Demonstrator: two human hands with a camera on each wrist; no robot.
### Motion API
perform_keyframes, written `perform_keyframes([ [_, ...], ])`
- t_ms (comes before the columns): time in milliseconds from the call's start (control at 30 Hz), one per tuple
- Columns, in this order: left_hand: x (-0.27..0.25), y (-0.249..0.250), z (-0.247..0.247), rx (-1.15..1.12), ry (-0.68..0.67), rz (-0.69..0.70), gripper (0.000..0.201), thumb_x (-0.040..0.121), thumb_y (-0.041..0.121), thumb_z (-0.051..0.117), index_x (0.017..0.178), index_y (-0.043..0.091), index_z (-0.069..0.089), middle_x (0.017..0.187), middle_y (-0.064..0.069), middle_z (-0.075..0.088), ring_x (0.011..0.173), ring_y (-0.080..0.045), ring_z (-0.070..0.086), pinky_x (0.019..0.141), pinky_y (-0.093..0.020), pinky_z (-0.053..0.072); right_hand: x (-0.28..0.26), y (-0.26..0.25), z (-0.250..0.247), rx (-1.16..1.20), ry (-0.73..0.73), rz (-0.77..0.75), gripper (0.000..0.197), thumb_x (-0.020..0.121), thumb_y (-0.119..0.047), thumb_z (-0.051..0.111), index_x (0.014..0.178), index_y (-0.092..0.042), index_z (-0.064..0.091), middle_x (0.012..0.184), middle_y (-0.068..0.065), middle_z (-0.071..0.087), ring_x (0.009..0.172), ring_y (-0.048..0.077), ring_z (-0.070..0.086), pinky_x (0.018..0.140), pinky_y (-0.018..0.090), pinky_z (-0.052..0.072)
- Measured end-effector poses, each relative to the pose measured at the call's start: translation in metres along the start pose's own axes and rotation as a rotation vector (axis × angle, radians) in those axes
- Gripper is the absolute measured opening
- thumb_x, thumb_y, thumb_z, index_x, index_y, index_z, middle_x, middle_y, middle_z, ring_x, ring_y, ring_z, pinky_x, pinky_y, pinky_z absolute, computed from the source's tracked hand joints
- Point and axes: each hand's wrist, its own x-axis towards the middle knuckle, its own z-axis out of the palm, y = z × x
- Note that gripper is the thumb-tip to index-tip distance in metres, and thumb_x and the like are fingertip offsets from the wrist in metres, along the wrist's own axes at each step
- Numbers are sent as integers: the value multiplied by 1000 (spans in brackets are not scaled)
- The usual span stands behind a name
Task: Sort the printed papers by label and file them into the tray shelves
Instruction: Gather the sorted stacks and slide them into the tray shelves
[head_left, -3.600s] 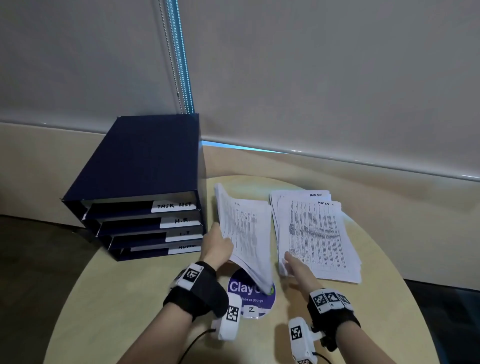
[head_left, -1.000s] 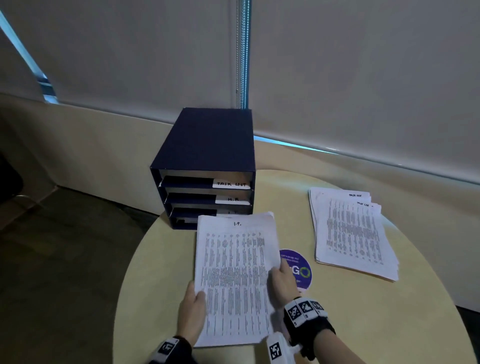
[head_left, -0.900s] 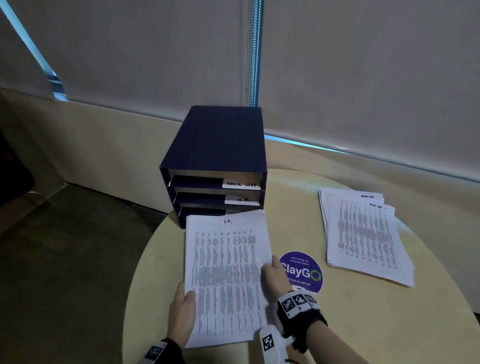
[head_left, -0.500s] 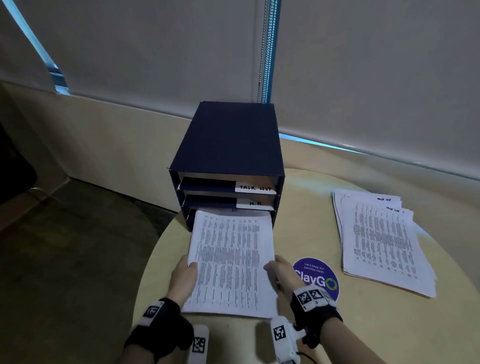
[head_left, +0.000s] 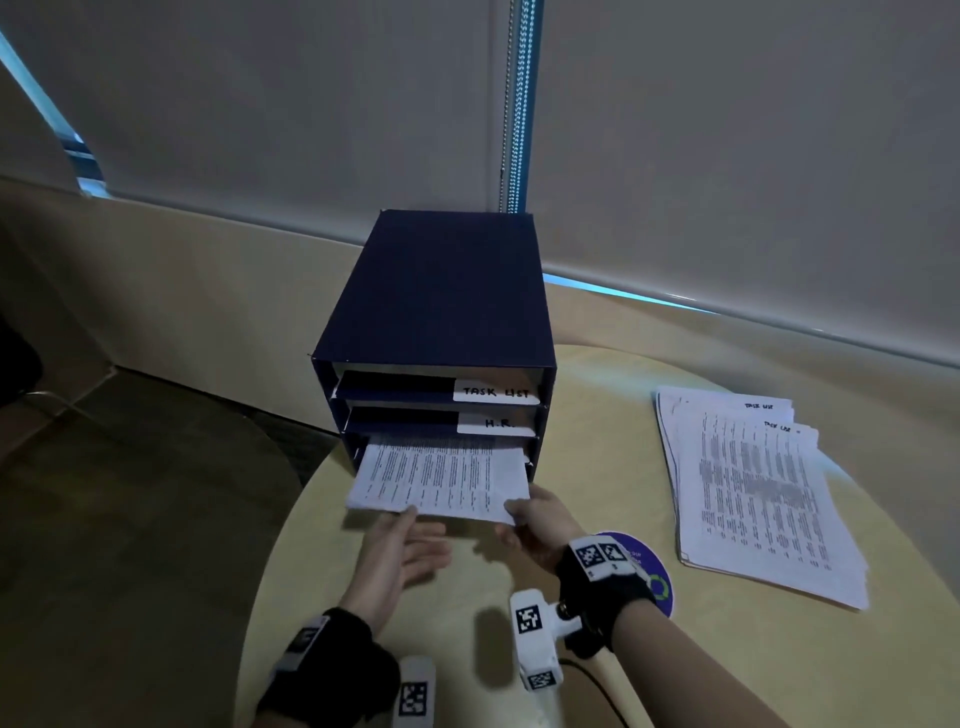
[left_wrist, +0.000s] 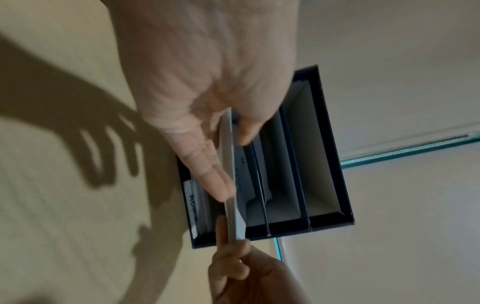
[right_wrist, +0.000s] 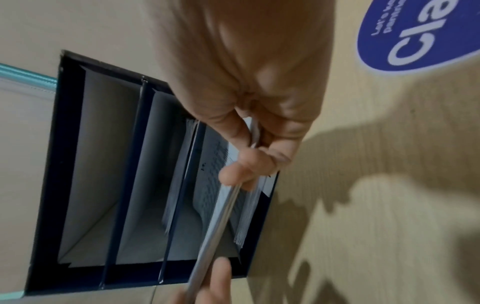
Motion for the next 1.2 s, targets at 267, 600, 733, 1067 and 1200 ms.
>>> perform_keyframes([
  [267,74,28,57,-180,166,-41,28,101,9,44,119,-10,53,108,-25,62,78,-20,66,76,-26,51,-47,22,-71,-17,4,-5,18,94,-10,51,109,-2,51,81,15,58,52,21,59,42,23,43],
  [600,69,-5,125,-152,150,-6,27,100,6,39,122,1,54,112,-20,64,88,-25,64,89,-38,51,-66,14,-258,-292,575,-150,14,92,-10,55,101,-4,64,84,12,67,73,26,62,65,33,49],
  [733,39,-64,197,299,-129,22,16,99,18,49,104,15,63,107,-12,67,94,-22,65,86,-38,55,-40,3,-345,-646,946,-186,35,89,-8,58,120,6,56,118,28,59,107,39,55,92,45,41],
  [1067,65,-113,307,485,-461,-82,38,88,39,54,119,16,54,123,10,53,119,-11,45,109,-29,31,4,-12,-381,-663,829,55,49,91,-36,52,124,1,49,126,24,52,112,37,51,92,40,39],
  [1200,64,-111,301,504,-402,-1,4,96,20,50,94,23,52,102,11,59,106,-13,51,94,-24,35,10,-11,-379,-429,754,74,42,80,-22,60,113,5,58,103,21,63,84,30,60,73,31,45],
])
